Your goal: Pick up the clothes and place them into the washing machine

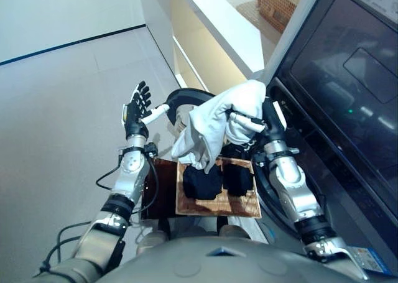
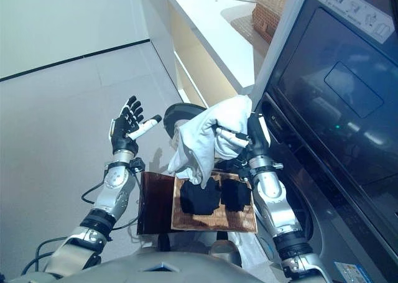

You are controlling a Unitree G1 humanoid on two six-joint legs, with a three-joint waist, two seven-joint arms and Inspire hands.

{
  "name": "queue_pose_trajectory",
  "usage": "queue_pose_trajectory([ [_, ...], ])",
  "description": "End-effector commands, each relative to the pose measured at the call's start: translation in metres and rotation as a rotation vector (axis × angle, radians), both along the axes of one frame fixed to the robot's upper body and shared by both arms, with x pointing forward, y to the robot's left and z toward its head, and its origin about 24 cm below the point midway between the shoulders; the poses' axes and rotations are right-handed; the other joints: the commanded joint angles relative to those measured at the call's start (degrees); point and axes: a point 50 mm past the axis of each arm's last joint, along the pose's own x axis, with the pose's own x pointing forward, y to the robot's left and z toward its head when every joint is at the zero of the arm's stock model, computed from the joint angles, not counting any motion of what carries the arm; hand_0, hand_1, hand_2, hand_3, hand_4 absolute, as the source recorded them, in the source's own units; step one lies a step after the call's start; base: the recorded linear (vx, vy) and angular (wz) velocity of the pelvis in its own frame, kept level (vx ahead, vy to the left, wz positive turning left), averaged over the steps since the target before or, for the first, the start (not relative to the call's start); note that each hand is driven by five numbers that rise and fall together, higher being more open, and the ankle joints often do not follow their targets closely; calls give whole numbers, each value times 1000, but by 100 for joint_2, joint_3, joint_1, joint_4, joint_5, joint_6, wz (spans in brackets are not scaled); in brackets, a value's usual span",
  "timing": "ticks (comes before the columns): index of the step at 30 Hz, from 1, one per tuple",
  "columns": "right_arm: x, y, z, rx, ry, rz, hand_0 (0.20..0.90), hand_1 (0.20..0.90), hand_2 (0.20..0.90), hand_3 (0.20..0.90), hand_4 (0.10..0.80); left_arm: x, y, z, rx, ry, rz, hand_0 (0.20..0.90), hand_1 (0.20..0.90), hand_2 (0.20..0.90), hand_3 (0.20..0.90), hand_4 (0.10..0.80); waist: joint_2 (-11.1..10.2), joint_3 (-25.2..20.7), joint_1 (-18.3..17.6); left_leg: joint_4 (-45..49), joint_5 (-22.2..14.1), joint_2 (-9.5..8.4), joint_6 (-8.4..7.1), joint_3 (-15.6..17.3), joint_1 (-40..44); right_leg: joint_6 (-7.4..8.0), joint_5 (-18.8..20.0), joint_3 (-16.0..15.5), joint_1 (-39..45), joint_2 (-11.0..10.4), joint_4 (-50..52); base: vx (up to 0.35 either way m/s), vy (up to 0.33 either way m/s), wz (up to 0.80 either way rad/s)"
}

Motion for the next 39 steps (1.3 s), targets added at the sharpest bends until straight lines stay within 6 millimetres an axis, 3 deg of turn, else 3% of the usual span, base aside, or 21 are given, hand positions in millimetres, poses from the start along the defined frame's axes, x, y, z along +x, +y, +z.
queue_pose_trajectory([
  [1,9,-1,83,115,-487,-26,200,200,200,200,300,24,4,46,6,-247,-46,900,900,900,900,800,-174,-594,97,-42,-275,211,-397,-75,177,183,21,-98,-203,-186,108,0,0,0],
  [11,10,4,89,68,-505,9,200,200,200,200,300,21,9,44,6,-246,-29,900,900,900,900,800,-175,-580,132,-42,-273,201,-392,-88,179,179,20,-98,-194,-183,105,0,0,0],
  [16,12,2,100,42,-550,10,200,200,200,200,300,22,9,44,5,-245,-30,900,900,900,900,800,-176,-583,148,-42,-273,201,-394,-89,188,178,17,-102,-185,-184,103,0,0,0],
  [23,21,10,131,27,-670,60,200,200,200,200,300,23,3,43,4,-236,-75,900,900,900,900,800,-202,-626,193,-42,-277,211,-394,-100,201,173,12,-101,-171,-181,104,0,0,0],
  [31,30,20,148,-5,-704,106,200,200,200,200,300,22,-4,38,15,-203,-123,900,900,900,900,800,-231,-647,242,-42,-275,208,-390,-106,213,162,18,-102,-160,-178,107,0,0,0],
  [39,39,17,149,-259,-671,93,200,200,200,200,300,14,-2,25,100,-138,-132,900,900,900,900,800,-281,-612,301,-42,-269,207,-379,-127,199,153,14,-116,-154,-167,111,0,0,0],
])
